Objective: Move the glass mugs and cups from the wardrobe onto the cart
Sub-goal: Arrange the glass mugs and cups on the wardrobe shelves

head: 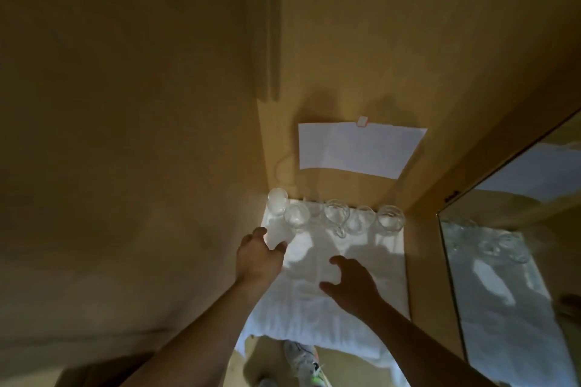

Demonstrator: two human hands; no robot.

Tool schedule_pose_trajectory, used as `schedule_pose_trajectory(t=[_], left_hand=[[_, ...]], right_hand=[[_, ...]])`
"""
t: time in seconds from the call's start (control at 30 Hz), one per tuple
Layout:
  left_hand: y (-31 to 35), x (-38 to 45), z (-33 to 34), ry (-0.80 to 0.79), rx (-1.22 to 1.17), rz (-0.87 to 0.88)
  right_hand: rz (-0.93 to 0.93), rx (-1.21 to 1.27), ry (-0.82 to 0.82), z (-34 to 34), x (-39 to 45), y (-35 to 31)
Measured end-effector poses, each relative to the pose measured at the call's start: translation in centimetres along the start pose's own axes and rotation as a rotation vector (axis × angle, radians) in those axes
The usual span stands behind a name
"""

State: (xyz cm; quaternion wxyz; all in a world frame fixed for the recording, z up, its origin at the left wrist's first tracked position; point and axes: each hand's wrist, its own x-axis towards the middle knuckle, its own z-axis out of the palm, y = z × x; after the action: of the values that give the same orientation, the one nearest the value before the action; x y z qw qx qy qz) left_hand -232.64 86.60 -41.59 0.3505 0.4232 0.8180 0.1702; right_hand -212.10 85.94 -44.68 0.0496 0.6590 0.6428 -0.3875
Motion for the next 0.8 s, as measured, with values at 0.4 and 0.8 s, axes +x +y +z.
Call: schedule_pose_trajectory(t=[0.4, 0.8], left_hand=[[-1.0, 12.0, 8.6, 0.029, -0.064, -0.143], [-4.0, 23.9, 14.5, 0.126, -0.109, -0.104]], right_hand=[[0.145, 0.175, -0.09, 4.4, 16.1, 3.3], [0.086, 0.274, 0.006, 9.4, 28.5, 4.9]])
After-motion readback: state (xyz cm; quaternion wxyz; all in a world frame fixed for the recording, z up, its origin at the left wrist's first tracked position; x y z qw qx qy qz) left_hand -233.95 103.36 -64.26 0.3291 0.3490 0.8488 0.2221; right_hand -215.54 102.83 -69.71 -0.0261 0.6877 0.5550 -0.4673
